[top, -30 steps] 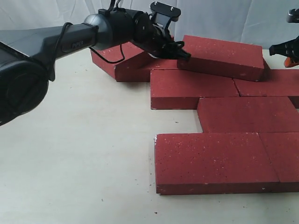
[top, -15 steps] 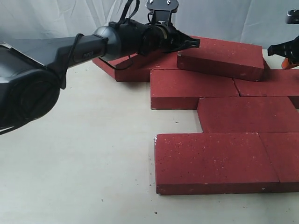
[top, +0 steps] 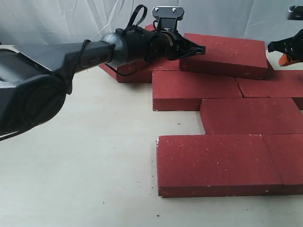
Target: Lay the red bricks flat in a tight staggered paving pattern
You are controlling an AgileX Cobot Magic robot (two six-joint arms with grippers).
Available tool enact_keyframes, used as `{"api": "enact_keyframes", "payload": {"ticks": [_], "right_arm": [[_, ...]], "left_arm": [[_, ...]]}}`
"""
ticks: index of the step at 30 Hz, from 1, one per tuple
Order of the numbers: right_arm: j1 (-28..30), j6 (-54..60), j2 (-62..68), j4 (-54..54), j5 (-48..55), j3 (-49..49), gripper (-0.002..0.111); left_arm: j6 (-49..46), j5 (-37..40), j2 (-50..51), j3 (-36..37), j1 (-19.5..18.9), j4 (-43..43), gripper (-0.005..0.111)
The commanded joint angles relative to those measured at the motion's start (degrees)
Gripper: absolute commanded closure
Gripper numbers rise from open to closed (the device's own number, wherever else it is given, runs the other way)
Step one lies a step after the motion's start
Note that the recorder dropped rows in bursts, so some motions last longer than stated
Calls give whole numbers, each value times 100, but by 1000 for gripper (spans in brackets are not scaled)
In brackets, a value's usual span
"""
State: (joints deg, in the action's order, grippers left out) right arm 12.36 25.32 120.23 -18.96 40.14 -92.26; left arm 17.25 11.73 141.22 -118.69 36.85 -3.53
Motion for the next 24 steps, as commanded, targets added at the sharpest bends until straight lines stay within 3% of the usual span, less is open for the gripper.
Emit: {"api": "enact_keyframes", "payload": {"ticks": [1, 5, 8, 11, 12, 17, 24], "right_arm": [[-6, 372, -193, -1015, 295, -555, 109], [-132, 440, 44, -775, 864, -1001, 103], [-149, 397, 225, -827, 920, -1241, 81], [-209, 305, 403, -1126, 650, -1427, 48], [-244, 305, 467, -1250, 528, -1500, 44], [-496, 130, 927, -1070, 248, -2198, 63], [-518, -632, 1967, -309, 1124, -4043, 55]], "left_arm": [[-1003, 881, -739, -21, 268, -626, 107], [-1991, 1769, -1350, 113, 355, -594, 107], [-2401, 2189, -1788, 734, 355, -594, 107], [-2389, 1823, -2272, 1835, 273, -646, 107], [-2376, 1598, -2454, 2281, 271, -635, 107], [-2376, 707, -3468, 4071, 151, -657, 107], [-2348, -137, -4553, 5594, -661, -708, 107]]}}
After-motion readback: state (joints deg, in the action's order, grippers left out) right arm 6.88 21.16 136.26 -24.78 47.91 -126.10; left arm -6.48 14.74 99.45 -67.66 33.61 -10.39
